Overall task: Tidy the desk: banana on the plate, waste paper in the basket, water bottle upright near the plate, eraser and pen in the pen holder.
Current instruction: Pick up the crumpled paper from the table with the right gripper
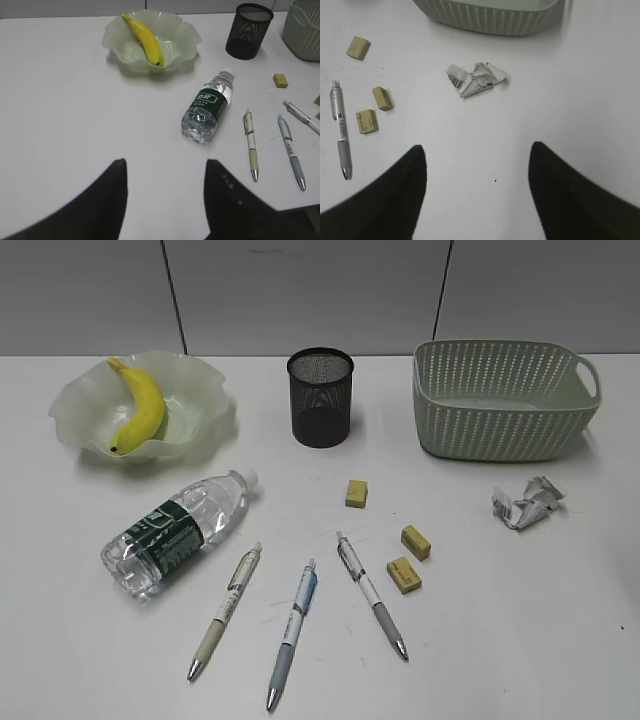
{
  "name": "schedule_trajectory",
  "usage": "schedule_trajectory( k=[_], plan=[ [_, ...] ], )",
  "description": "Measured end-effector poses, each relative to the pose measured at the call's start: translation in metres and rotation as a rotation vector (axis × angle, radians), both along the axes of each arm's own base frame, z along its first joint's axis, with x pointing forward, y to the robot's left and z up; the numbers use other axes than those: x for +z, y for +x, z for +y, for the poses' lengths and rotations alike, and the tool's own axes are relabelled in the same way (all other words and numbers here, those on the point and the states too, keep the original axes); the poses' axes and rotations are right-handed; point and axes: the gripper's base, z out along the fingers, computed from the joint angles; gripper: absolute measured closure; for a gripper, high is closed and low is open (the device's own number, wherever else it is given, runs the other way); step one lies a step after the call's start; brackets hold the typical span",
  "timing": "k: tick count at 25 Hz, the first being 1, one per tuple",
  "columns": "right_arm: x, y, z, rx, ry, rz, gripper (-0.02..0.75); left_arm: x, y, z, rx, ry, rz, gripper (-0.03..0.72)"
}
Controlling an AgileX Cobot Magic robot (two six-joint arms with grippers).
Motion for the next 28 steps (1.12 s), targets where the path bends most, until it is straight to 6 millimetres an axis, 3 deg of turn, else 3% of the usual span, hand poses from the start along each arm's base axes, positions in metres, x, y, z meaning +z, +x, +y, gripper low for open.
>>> schedule_trajectory(
  k=[5,13,18,28],
  plan=[
    [-0.043,0.053,0.008,0.011,-0.007,0.169,0.162,0.000,0.000,0.000,0.002,0.002,-0.002,0.314],
    [-0.103,0.110,0.031,0.055,-0.046,0.239,0.156,-0.002,0.004,0.000,0.000,0.010,-0.030,0.314],
    [-0.151,0.133,0.033,0.044,-0.060,0.318,0.156,-0.003,0.006,-0.001,-0.007,0.023,-0.037,0.314],
    [-0.202,0.152,0.035,0.017,-0.063,0.350,0.160,-0.003,0.006,-0.001,-0.008,0.026,-0.038,0.314]
  ],
)
